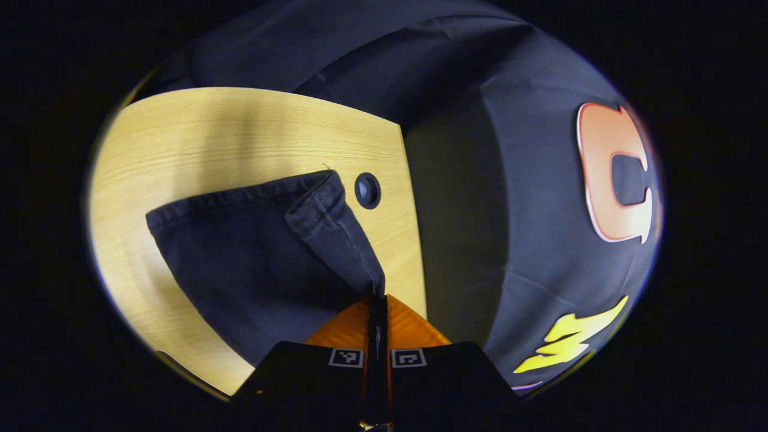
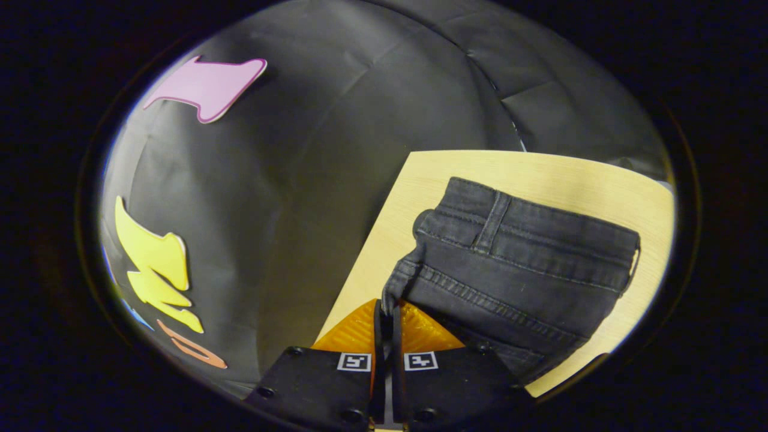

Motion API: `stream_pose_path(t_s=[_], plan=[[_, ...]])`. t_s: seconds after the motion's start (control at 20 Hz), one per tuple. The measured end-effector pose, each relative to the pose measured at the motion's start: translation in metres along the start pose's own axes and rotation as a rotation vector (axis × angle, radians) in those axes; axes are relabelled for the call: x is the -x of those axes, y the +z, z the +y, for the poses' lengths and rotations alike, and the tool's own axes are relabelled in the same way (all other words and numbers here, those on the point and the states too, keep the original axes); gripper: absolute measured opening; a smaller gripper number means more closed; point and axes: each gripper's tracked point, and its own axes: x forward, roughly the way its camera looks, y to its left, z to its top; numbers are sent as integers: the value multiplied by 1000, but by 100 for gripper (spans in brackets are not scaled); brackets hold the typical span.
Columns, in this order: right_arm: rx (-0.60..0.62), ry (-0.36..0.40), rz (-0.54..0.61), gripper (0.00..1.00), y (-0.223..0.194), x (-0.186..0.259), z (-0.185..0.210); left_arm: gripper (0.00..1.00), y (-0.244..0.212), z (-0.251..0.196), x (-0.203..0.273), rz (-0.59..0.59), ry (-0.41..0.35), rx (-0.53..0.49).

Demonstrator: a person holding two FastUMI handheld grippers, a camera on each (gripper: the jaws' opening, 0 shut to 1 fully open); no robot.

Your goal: Grasp the waist and the cuffs of the jeans and fold them to make the two legs overlap; first hold the waist and fold one-third of the jeans toward the cuffs, then hold the cuffs and fold the remaining one-third in the same direction to finish folding.

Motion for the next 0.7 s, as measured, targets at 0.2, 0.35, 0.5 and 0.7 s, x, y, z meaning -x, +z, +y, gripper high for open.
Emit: stream_pose_path(t_s=[0.2,0.35,0.5,0.7], plan=[[-12,-24,-8,6,-3,-22,-15,3,2,18,-32,-10,48,-30],[6,-34,-7,6,-6,-36,-23,3,1,25,-45,-19,55,-31],[4,-46,-9,6,-7,-43,-29,3,-3,29,-49,-31,53,-65],[39,-29,-28,6,-9,-41,-27,5,-3,35,-43,-59,75,-130]])
